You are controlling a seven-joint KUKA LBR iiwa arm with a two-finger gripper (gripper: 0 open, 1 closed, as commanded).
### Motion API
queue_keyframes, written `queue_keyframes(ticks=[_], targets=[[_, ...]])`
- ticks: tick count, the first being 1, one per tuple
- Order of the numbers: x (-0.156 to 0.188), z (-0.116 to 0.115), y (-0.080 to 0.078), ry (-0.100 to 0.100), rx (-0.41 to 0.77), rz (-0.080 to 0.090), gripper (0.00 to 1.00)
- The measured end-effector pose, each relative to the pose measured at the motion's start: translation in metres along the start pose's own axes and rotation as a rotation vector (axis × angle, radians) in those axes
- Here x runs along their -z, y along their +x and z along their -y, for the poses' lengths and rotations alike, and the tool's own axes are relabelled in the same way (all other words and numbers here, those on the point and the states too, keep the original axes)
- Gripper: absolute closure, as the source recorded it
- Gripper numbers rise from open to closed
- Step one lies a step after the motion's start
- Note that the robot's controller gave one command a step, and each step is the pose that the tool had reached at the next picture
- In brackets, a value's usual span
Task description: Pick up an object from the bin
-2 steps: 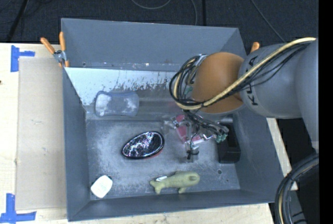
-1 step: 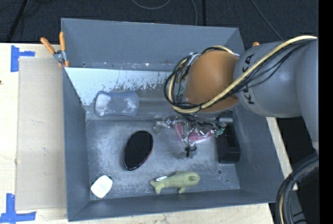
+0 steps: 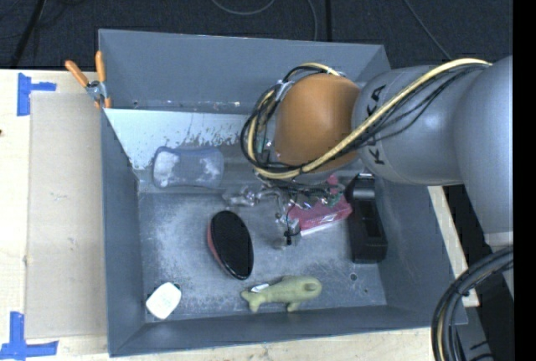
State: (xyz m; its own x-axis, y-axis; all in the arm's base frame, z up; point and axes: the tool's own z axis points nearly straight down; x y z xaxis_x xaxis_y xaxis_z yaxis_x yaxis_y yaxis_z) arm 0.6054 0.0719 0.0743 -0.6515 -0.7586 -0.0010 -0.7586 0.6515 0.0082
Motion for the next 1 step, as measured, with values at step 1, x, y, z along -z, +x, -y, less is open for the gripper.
queue_keyframes(ticks=[1], targets=[[-0.0036, -0.0204, -0.0020, 0.005, -0.211, 0.005, 0.00]])
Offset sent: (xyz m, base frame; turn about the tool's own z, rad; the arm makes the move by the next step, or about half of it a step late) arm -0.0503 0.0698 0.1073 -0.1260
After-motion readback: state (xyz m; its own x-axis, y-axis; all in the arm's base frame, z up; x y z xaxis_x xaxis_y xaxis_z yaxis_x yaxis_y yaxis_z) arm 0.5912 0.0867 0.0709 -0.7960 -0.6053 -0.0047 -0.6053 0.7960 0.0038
